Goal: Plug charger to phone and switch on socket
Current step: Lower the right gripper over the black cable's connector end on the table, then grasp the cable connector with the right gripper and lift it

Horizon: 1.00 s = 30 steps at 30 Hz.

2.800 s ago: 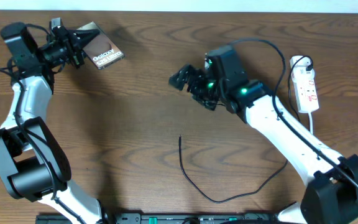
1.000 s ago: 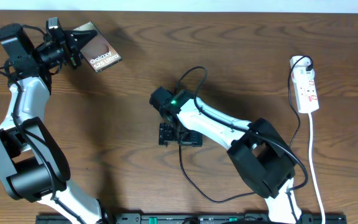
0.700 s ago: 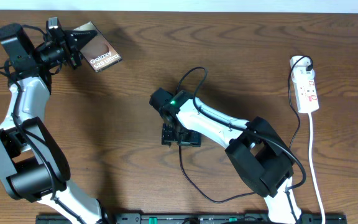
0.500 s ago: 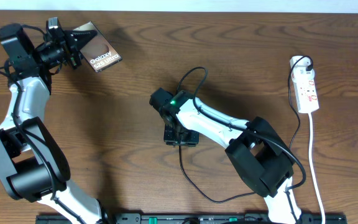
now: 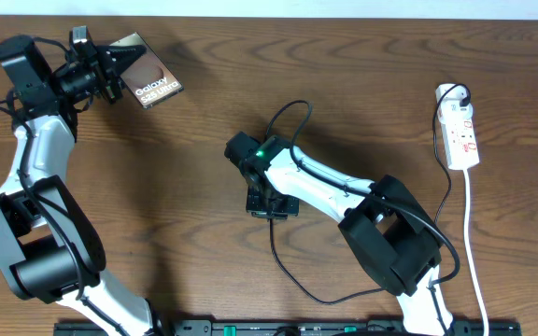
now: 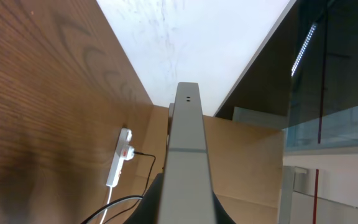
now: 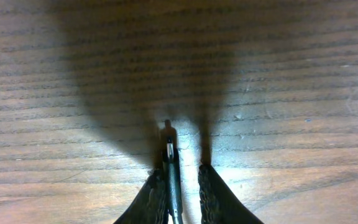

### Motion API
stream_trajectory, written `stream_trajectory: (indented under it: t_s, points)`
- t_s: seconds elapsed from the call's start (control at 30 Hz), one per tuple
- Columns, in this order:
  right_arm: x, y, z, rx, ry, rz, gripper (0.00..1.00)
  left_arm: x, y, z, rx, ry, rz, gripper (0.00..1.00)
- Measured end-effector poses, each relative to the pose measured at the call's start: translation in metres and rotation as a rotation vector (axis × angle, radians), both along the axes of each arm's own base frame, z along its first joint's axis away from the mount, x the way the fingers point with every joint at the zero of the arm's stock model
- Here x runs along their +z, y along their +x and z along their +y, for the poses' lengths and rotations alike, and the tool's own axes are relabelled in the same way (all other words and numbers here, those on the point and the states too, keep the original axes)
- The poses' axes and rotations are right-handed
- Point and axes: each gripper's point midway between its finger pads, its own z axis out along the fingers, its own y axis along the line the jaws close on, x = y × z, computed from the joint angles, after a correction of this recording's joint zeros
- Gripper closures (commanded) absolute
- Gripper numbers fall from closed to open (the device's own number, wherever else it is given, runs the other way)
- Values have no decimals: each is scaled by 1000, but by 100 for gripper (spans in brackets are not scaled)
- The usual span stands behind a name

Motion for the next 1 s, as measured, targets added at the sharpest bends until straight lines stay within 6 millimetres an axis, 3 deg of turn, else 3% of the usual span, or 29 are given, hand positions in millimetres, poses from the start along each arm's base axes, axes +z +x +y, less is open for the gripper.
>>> stream_trajectory:
  t_s: [0.2,0.37,0.77,0.9,1.0]
  points:
    - [0,0,0,0,0,0,89,0,0,0,0,0,0,93]
    - [0,0,0,-2,-2,2,99,0,0,0,0,0,0,92]
    - [1,0,0,4,8,9,99,0,0,0,0,0,0,93]
    - [8,4,11,75,111,52,99,0,0,0,0,0,0,92]
    - [23,18,23,159,264,73,99,0,0,0,0,2,-2,93]
